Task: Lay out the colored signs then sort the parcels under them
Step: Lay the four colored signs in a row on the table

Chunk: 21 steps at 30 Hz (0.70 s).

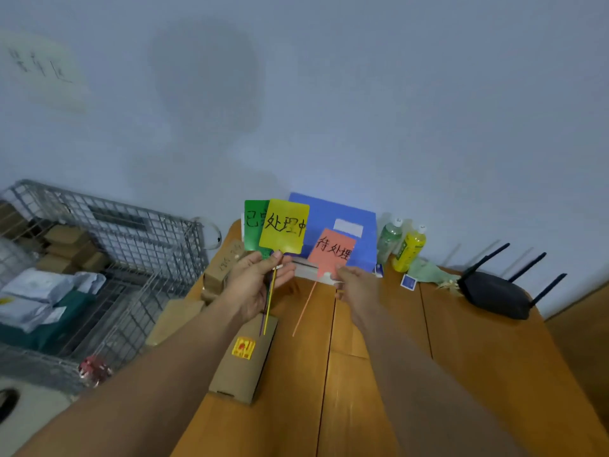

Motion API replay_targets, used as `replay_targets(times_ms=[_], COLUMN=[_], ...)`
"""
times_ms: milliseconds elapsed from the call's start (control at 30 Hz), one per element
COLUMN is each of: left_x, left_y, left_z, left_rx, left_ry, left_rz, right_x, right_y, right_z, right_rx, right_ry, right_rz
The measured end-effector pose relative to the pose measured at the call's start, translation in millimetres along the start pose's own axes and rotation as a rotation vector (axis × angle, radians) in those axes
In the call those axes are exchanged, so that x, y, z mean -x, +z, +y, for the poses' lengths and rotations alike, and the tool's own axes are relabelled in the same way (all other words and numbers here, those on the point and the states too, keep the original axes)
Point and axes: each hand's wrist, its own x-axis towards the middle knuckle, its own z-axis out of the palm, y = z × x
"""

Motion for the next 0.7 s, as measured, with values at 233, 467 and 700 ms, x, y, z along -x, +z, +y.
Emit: replay_targets(times_ms=[233,467,700], left_x=[-21.9,-44.9,-50.3], left_y=[-31.3,-53.3,-58.4], left_z=[-47.6,-68.8,-83.4], left_rx=[-0.021,-0.054,-0.082], left_ry=[-0.008,-0.046,-0.072], left_rz=[0.023,0.02,0.011], right_x=[-37.6,-65.7,-65.0], right_y=[18.8,36.1,29.9], right_z=[132.7,177.7,182.4], right_rx=[0.311,0.407,0.891], right_ry=[0.256,0.361,0.139], right_rz=[-0.002,0.033,0.114])
